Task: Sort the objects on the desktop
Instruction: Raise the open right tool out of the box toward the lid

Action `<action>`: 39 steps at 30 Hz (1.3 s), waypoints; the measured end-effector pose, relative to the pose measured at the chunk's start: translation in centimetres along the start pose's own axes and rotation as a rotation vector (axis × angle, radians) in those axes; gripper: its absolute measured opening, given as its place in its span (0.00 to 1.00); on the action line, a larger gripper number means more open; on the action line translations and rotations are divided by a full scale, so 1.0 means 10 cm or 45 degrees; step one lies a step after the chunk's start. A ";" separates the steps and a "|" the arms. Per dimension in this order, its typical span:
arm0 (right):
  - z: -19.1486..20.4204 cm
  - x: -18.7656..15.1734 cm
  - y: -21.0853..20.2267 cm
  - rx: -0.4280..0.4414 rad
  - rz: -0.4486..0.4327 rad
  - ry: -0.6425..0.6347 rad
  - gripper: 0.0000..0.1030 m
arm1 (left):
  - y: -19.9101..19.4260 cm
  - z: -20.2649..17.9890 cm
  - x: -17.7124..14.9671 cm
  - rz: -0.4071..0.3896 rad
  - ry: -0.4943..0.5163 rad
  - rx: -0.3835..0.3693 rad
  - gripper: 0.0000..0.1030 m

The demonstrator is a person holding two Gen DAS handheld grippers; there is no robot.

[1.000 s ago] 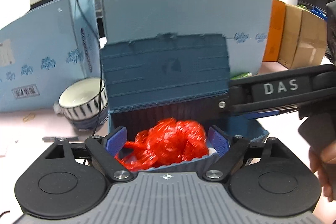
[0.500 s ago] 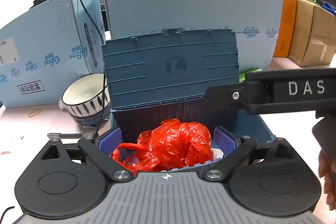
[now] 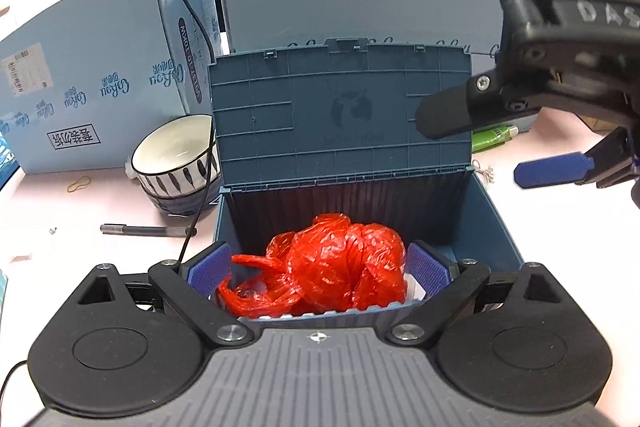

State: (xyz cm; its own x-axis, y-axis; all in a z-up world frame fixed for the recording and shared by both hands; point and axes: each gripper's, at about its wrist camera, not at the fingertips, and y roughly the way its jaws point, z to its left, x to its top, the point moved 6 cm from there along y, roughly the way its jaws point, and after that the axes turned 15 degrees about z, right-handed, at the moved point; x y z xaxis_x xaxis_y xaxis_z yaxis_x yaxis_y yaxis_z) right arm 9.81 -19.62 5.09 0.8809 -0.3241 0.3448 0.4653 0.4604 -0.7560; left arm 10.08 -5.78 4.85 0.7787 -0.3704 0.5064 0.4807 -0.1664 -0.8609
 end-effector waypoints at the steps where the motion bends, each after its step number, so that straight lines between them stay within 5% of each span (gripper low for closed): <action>1: 0.01 0.01 0.00 0.028 0.026 0.009 1.00 | 0.00 -0.01 0.02 0.000 -0.008 0.000 0.92; 4: 0.04 0.06 0.01 0.127 0.093 0.039 1.00 | -0.02 -0.01 0.07 -0.003 -0.046 0.001 0.92; 9: -0.02 0.15 -0.06 0.235 0.053 0.089 1.00 | -0.01 0.03 0.12 -0.006 -0.117 0.014 0.92; 15: -0.27 0.22 -0.08 0.165 -0.035 0.082 1.00 | -0.03 0.09 0.08 -0.071 -0.200 0.024 0.92; 24: -0.43 0.29 0.06 0.014 -0.129 -0.096 1.00 | -0.07 -0.04 0.10 -0.205 -0.147 0.088 0.92; 39: -0.50 0.51 0.26 -0.013 -0.246 -0.196 1.00 | 0.18 -0.11 0.11 -0.165 -0.137 0.063 0.92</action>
State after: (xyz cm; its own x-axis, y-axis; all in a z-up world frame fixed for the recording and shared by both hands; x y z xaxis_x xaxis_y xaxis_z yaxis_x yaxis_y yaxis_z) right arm 15.07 -24.16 2.08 0.7788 -0.2750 0.5638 0.6262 0.3933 -0.6732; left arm 11.38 -7.48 3.81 0.7463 -0.2482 0.6176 0.5971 -0.1603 -0.7860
